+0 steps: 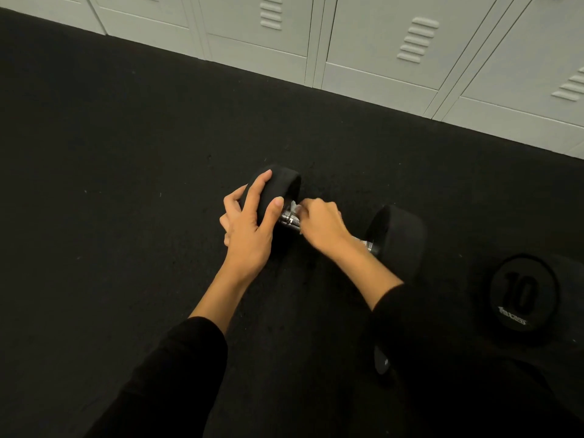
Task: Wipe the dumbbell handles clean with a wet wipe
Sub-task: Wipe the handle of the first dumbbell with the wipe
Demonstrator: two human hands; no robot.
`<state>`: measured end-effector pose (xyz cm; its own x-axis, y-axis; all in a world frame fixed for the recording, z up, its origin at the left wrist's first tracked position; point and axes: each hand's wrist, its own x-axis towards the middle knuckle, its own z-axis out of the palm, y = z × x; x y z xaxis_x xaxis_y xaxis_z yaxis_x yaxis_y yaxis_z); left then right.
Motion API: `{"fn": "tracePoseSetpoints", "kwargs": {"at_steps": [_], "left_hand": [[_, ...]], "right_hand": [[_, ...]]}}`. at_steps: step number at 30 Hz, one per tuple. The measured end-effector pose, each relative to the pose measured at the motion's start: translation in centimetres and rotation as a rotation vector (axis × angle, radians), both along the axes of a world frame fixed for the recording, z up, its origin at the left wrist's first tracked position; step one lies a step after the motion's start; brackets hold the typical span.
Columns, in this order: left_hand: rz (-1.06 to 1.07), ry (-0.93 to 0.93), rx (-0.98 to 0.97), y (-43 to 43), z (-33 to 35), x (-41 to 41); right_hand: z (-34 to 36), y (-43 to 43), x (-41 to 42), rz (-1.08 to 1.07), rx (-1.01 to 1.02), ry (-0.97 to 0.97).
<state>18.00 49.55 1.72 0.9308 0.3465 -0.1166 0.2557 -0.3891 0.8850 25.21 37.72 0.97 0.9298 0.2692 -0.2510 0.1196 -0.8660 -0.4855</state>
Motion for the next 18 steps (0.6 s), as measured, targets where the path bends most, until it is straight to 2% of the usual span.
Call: {"fn": "tracePoseSetpoints", "kwargs": {"at_steps": [2,3,7,10,12,16,18], "left_hand": [[-0.001,-0.004,0.005,0.0,0.0,0.0],[0.000,-0.005,0.004,0.0,-0.1,0.1],[0.012,-0.008,-0.002,0.0,-0.2,0.2],[0.012,-0.006,0.005,0.0,-0.2,0.2],[0.007,-0.005,0.000,0.0,-0.2,0.2],[0.013,-0.020,0.021,-0.1,-0.3,0.1],[0.012,-0.022,0.022,-0.1,-0.3,0.1]], "right_hand": [[0.6,0.2,1.3,-0.030,0.033,0.190],[1.1,0.3,1.5,0.024,0.001,0.206],[2.7,0.0,-0.6,0.295,-0.183,0.047],[2.6,-0.7,-0.2,0.266,-0.063,0.065],[2.2,-0.5,1.5,0.161,0.026,0.193],[1.5,-0.2,4.1,-0.036,0.117,0.613],[1.4,0.2,4.7,-0.007,0.100,0.648]]}}
